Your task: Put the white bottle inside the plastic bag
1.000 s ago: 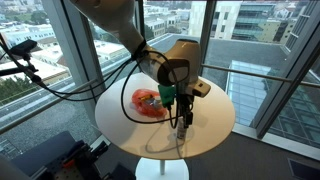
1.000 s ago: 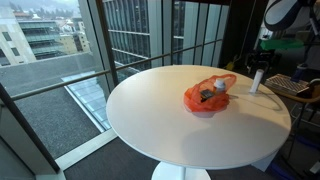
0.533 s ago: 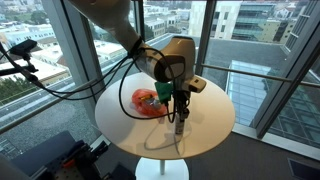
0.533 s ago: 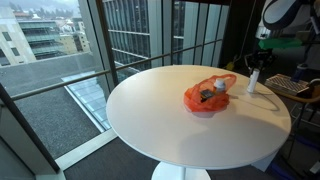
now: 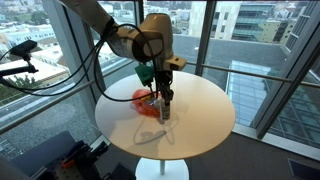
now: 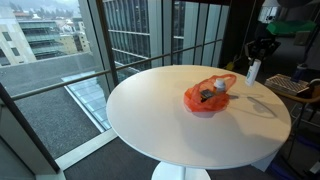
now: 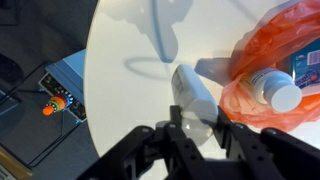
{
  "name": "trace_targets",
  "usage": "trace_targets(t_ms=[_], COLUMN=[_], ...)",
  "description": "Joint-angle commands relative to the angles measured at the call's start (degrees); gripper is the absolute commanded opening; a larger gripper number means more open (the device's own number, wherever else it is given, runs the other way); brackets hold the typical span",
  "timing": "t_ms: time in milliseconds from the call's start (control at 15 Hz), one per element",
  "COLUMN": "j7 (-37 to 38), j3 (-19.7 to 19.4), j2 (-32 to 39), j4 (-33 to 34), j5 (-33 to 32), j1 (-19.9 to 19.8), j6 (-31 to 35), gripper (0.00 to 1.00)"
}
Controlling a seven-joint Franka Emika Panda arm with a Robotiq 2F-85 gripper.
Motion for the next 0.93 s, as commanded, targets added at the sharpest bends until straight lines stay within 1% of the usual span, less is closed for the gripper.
trace_targets(t_ms=[0,267,467,533,733,800,867], j7=[-0.57,-0.22,0.74,-0.08,-0.09,0.20,0.87], j3=[3.41,7.43,9.66,9.46,10.26,10.31,10.48], j2=[-7.64,-10.32,-11.72,-9.69,-10.24,-10.44,-10.09], j4=[-3.21,-2.25,-2.39,-1.85,-1.85,-1.92,-1.59], j5=[-0.56,0.67,-0.33,0.09,0.10,-0.26,-0.29], j1=[0.07,0.36,0.53,-0.12,0.05,0.04,0.15], j6=[-4.10,-6.65,-6.16,-5.43,-5.43,-5.65,-5.16], gripper=[0.11,0.11,0.11,0.36,0.36,0.11,0.11])
